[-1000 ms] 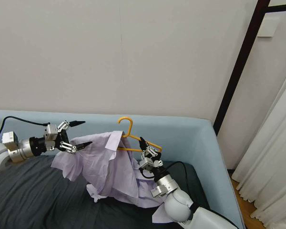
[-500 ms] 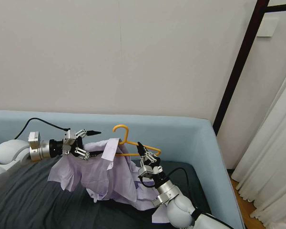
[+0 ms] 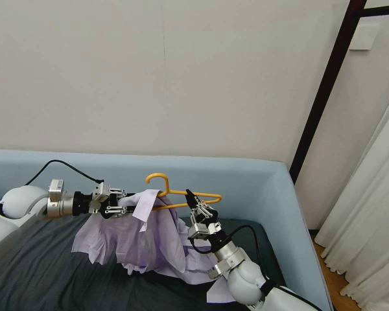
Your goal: Pick up the clothes from the sofa and hang them on the clothes hanger.
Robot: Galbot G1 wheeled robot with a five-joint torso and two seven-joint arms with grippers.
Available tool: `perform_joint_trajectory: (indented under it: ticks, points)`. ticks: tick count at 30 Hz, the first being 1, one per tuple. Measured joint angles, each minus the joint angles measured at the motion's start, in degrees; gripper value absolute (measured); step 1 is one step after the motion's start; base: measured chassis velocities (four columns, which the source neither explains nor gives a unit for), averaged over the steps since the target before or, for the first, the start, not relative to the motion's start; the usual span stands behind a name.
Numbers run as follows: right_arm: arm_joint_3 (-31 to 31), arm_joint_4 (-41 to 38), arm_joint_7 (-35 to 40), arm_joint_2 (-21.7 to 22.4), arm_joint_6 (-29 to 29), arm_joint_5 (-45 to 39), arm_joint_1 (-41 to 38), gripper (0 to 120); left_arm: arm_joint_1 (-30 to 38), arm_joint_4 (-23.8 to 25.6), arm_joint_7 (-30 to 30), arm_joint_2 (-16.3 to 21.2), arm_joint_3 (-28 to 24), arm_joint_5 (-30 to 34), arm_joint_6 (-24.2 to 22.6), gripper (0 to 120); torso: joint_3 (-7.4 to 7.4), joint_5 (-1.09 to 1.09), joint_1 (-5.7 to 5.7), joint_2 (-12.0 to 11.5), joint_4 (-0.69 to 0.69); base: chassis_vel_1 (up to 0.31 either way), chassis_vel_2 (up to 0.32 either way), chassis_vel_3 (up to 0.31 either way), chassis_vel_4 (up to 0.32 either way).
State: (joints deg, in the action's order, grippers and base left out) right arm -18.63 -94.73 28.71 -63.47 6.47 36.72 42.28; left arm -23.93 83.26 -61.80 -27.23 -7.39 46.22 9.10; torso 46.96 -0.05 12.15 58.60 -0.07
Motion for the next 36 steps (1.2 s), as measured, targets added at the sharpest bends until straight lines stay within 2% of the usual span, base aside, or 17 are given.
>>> perform_joint_trajectory:
  ticks: [1, 3, 10, 12, 16, 18, 19, 20, 21, 22, 23, 26, 27, 30, 32, 36]
  points:
    - [0.0, 0.0, 0.0, 0.0, 0.0, 0.0, 0.0, 4, 0.0, 0.0, 0.0, 0.0, 0.0, 0.0, 0.0, 15, 0.0, 0.0, 0.0, 0.0, 0.0, 0.0, 0.0, 0.0, 0.0]
    - [-0.1, 0.0, 0.0, 0.0, -0.2, -0.7, -0.4, 4, 0.6, -0.5, -0.1, -0.5, -0.5, 0.0, 0.1, 7, 0.0, 0.0, 0.0, 0.0, 0.0, 0.0, 0.0, 0.0, 0.0]
    - [0.1, 0.2, 0.5, -0.4, -0.4, -1.2, -1.0, 4, 2.3, -2.5, -2.0, -2.2, -1.8, -0.1, 0.7, 7, 0.0, 0.0, 0.0, 0.0, 0.0, 0.0, 0.0, 0.0, 0.0]
    - [0.1, 0.2, 0.8, -0.5, -0.2, -1.8, -1.1, 8, 2.6, -3.0, -2.5, -2.5, -2.1, -0.2, 0.7, 7, 0.0, 0.0, 0.0, 0.0, 0.0, 0.0, 0.0, 0.0, 0.0]
    - [-0.5, -0.7, 0.5, -0.5, 3.6, -7.6, -1.1, 26, 3.4, -5.1, -2.9, -3.7, -2.6, -0.8, 0.8, 7, 0.0, 0.0, 0.0, 0.0, 0.0, 0.0, 0.0, 0.0, 0.0]
    - [-0.5, -0.9, 0.1, -0.5, 4.8, -8.9, -1.0, 27, 3.5, -5.4, -2.9, -3.8, -2.6, -0.9, 0.8, 7, 0.0, 0.0, 0.0, 0.0, 0.01, 0.0, 0.0, 0.0, 0.0]
    - [-0.5, -1.1, -1.1, -0.3, 7.5, -10.8, -0.6, 34, 3.5, -5.8, -2.9, -4.2, -2.6, -1.1, 0.8, 7, 0.0, 0.0, 0.0, 0.0, 0.0, 0.0, 0.0, 0.0, 0.0]
    - [0.0, -1.0, -4.4, -0.1, 13.2, -13.2, 0.0, 39, 3.5, -6.3, -2.9, -4.5, -2.5, -1.3, 0.9, 7, 0.0, 0.0, 0.0, 0.0, 0.0, 0.0, 0.0, 0.0, 0.0]
    - [0.5, -0.6, -6.9, 0.1, 16.4, -14.3, 0.4, 43, 3.6, -6.4, -3.0, -4.6, -2.4, -1.3, 0.9, 7, 0.0, -0.01, 0.0, 0.0, 0.0, 0.0, 0.0, 0.0, 0.0]
    - [1.1, 0.3, -11.8, 0.3, 21.2, -15.9, 0.8, 48, 3.7, -6.7, -3.0, -4.7, -2.4, -1.4, 0.9, 7, 0.0, 0.0, 0.0, 0.0, 0.0, 0.0, 0.0, 0.0, 0.0]
    - [1.1, 0.3, -11.8, 0.3, 21.2, -15.9, 0.8, 48, 3.7, -6.7, -3.0, -4.7, -2.4, -1.4, 0.9, 7, 0.0, 0.0, 0.0, 0.0, 0.0, 0.0, 0.0, 0.0, 0.0]
    - [2.1, 2.3, -23.3, 1.3, 27.8, -21.8, 1.7, 63, 4.8, -7.3, -3.1, -4.7, -2.3, -1.7, 0.9, 7, 0.0, 0.0, 0.0, 0.0, 0.0, 0.0, 0.0, 0.0, 0.0]
    - [2.1, 2.3, -23.3, 1.3, 27.8, -21.8, 1.7, 63, 4.8, -7.3, -3.1, -4.7, -2.3, -1.7, 0.9, 7, 0.0, 0.0, 0.0, 0.0, 0.0, 0.0, 0.0, 0.0, 0.0]
    - [3.3, 6.6, -30.7, 2.2, 28.3, -25.7, 1.7, 78, 5.9, -7.5, -3.1, -4.3, -2.3, -1.7, 0.5, 7, 0.0, 0.01, 0.0, 0.0, -0.01, 0.0, 0.0, 0.0, 0.0]
    - [3.8, 8.2, -31.5, 2.2, 27.6, -25.8, 1.5, 81, 6.0, -7.5, -3.1, -4.1, -2.2, -1.6, 0.5, 7, -0.01, 0.01, 0.0, 0.0, -0.01, 0.0, 0.0, 0.0, 0.0]
    - [4.5, 14.6, -31.4, 2.2, 20.1, -26.3, 0.7, 97, 5.5, -6.2, -3.0, -2.6, -1.3, -0.9, 0.4, 7, 0.0, 0.02, 0.0, 0.0, 0.0, 0.0, 0.0, 0.0, 0.0]
